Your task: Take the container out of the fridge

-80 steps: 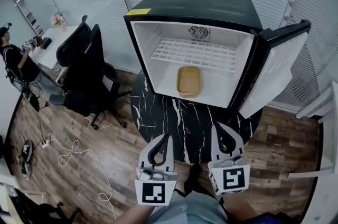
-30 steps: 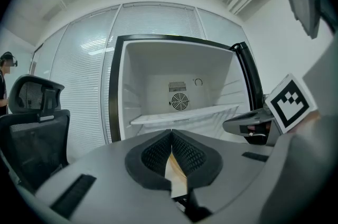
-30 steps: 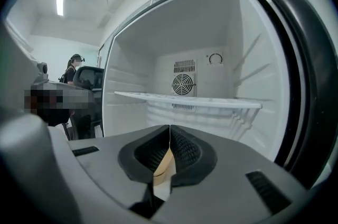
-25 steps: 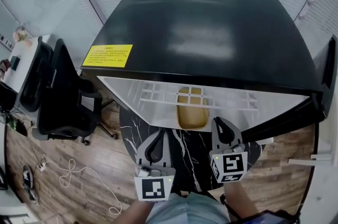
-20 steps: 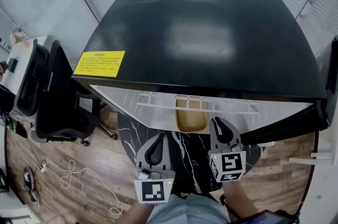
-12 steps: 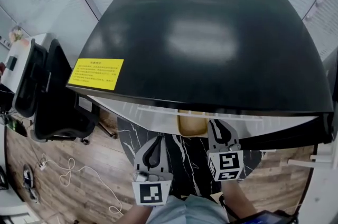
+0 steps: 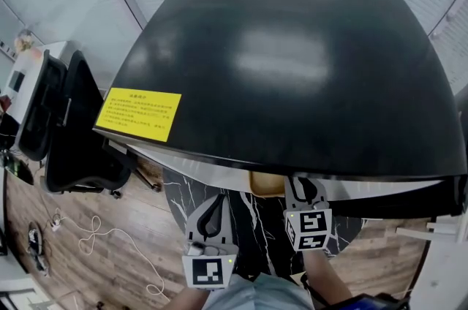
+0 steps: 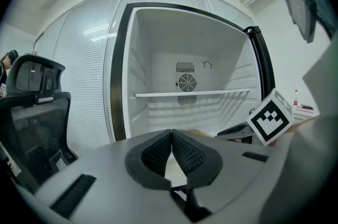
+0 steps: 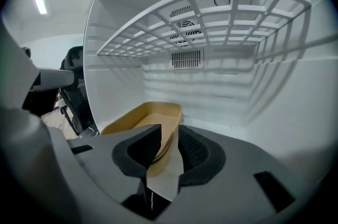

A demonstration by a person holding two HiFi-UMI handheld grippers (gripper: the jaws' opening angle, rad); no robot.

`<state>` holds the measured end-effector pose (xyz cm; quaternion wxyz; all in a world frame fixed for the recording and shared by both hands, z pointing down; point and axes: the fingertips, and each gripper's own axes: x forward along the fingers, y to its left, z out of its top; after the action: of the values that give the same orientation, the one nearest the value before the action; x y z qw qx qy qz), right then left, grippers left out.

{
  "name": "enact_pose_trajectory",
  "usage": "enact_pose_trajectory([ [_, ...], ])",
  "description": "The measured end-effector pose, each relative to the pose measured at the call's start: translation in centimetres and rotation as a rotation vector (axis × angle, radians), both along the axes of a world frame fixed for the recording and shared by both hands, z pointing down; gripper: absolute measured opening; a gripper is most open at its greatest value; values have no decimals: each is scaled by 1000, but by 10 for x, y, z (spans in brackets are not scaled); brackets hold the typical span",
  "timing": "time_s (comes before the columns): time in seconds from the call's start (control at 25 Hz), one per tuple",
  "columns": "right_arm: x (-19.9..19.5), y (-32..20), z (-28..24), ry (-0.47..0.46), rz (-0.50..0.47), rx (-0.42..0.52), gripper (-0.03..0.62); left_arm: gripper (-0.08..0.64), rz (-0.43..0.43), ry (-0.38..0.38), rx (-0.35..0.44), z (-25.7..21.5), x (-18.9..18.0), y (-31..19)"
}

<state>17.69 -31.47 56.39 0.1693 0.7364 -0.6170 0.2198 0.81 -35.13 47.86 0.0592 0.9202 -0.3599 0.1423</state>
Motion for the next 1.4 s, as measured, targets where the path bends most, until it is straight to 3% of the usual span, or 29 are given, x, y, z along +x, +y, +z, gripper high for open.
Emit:
enact_pose_trajectory([
  [0.72,3,-11,19,-55,40,-80,101,14,-23,-15,5,0,-13,-13],
  [1.04,3,-14,19,-27,44,-83,52,14,-43,4,5,-4,-17,-14],
  [1.4,0,-6,15,-5,43,-82,41,14,-58,11,5,-12,-22,-12],
])
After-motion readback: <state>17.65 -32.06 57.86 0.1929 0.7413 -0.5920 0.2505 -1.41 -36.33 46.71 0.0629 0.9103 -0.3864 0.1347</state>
